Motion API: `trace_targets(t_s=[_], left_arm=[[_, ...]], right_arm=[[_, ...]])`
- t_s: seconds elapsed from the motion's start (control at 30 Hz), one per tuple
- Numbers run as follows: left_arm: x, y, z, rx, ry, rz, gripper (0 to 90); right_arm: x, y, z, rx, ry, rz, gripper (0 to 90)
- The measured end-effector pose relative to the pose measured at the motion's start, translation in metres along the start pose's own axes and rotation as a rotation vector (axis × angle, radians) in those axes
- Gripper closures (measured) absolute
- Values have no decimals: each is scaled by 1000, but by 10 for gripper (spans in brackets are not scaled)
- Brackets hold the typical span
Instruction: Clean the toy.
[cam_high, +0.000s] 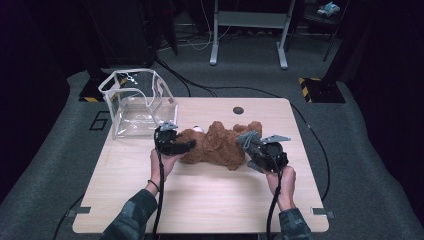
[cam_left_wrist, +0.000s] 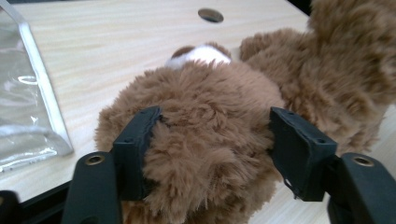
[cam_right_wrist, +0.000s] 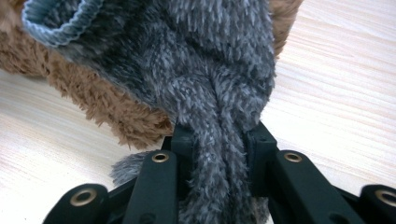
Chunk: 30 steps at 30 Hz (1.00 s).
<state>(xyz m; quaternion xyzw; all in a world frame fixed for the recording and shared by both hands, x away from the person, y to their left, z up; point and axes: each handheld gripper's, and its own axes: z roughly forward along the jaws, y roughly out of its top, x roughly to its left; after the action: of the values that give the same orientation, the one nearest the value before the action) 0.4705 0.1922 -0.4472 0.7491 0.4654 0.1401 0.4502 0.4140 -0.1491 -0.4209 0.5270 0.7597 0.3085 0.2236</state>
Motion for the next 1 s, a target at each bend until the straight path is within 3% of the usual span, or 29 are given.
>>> trace_targets(t_s=[0.2,0.27,0.57,0.73,0.8,0.9,1.0], left_arm=[[-4,-9,-3,7,14,28,385],[-4,-12,-5,19,15,55,385],[-6,-18,-9,20,18,69,381],[-7,-18,-10,23,24,67,376],[-8,-20,-10,22,24,57,376],[-8,-21,-11,25,19,64,374],[-7,-19,-15,12,22,61,373]], right_arm=[[0,8,-13,-44,6,-11,708],[1,13,-18,-57,7,-20,708],[10,44,-31,-118,17,-45,708],[14,64,-16,-116,36,-37,707],[17,69,-3,-88,35,-27,706],[22,68,16,-17,44,-17,707],[28,59,26,19,37,-38,709]])
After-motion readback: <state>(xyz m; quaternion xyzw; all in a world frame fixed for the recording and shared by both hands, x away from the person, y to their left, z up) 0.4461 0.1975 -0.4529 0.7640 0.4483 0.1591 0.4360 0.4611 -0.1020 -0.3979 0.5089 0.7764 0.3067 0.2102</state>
